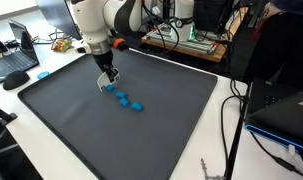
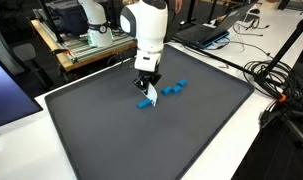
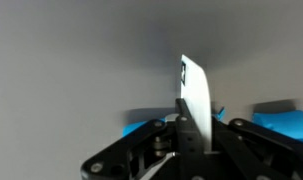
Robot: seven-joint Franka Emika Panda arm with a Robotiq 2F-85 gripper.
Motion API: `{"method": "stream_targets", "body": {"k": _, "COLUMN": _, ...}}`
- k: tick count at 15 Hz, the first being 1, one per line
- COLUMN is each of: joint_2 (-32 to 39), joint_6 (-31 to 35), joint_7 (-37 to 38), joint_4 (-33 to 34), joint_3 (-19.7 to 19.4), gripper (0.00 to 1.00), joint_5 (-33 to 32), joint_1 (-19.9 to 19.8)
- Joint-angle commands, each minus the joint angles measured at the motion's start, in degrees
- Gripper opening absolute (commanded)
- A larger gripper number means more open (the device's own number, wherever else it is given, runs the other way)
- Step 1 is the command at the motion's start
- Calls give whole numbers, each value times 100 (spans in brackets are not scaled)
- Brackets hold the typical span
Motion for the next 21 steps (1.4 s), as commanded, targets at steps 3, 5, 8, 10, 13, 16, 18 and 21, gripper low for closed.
{"method": "stream_targets", "body": {"k": 3, "joint_2": 299, "joint_6": 300, "joint_7": -115, "joint_4": -43, "joint_3": 222, "gripper": 1, "joint_5": 268, "joint_1": -74}}
{"method": "stream_targets", "body": {"k": 5, "joint_2": 284, "joint_6": 423, "joint_7": -129, "joint_4": -107, "joint_3": 282, "gripper": 1, "joint_5": 315, "joint_1": -75}}
{"method": "stream_targets", "body": {"k": 8, "joint_2": 212, "joint_6": 594, "joint_7": -143, "joint_4": -192, "joint_3": 378, "gripper": 1, "joint_5": 411, "joint_1": -75}}
{"method": "stream_targets", "body": {"k": 10, "joint_2": 175, "joint_6": 697, "joint_7": -189, "joint_4": -226, "joint_3": 441, "gripper": 1, "joint_5": 429, "joint_1": -49}}
{"method": "stream_targets", "body": {"k": 13, "joint_2": 166, "joint_6": 766, "joint_7": -263, "joint_4": -226, "joint_3": 528, "gripper": 1, "joint_5": 419, "joint_1": -27}}
{"method": "stream_targets", "body": {"k": 16, "joint_2": 152, "joint_6": 616, "joint_7": -160, "joint_4": -181, "joint_3": 469, "gripper": 1, "joint_5": 361, "joint_1": 11}}
{"method": "stream_targets", "body": {"k": 18, "joint_2": 38, "joint_6": 581, "joint_7": -76, "joint_4": -228, "joint_3": 353, "gripper": 1, "joint_5": 287, "joint_1": 30}}
{"method": "stream_targets", "body": {"k": 21, "joint_2": -231, "joint_6": 507, "joint_7": 20, "joint_4": -357, "joint_3": 204, "gripper": 1, "joint_5": 208, "joint_1": 41}}
